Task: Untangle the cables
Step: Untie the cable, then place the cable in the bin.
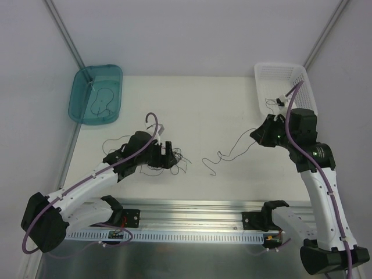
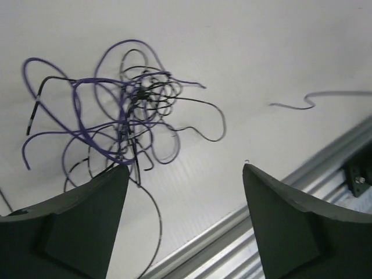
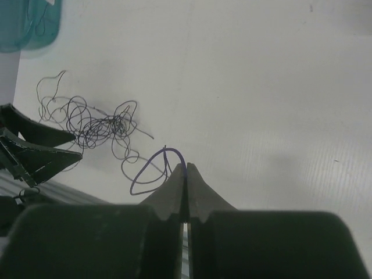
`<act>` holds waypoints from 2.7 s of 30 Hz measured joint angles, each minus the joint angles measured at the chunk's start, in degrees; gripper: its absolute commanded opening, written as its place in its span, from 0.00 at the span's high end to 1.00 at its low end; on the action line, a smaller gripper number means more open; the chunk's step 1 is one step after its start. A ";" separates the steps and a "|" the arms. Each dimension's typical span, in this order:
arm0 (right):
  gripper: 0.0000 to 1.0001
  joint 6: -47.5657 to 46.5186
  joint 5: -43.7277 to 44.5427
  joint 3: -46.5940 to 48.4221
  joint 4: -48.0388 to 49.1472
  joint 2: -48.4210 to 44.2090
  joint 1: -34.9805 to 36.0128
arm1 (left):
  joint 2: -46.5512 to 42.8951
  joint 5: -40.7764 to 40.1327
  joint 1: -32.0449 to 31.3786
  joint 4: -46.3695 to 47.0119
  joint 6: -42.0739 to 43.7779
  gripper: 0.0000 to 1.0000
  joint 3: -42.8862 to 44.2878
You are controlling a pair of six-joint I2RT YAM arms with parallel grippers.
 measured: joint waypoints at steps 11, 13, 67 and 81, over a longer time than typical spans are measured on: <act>0.99 -5.49 -2.08 2.21 2.27 6.12 12.70 | -3.96 13.11 -6.12 0.31 9.51 0.01 10.88; 0.99 -5.84 -2.34 3.30 2.84 6.86 14.29 | -3.85 14.25 -7.48 0.57 11.15 0.01 12.61; 0.03 -4.61 6.34 1.25 2.99 -10.75 24.44 | 16.63 2.38 -10.12 19.12 16.04 1.00 25.38; 0.03 -4.66 5.11 -11.96 1.33 -20.06 24.44 | 12.44 -5.75 27.74 11.21 20.17 1.00 35.87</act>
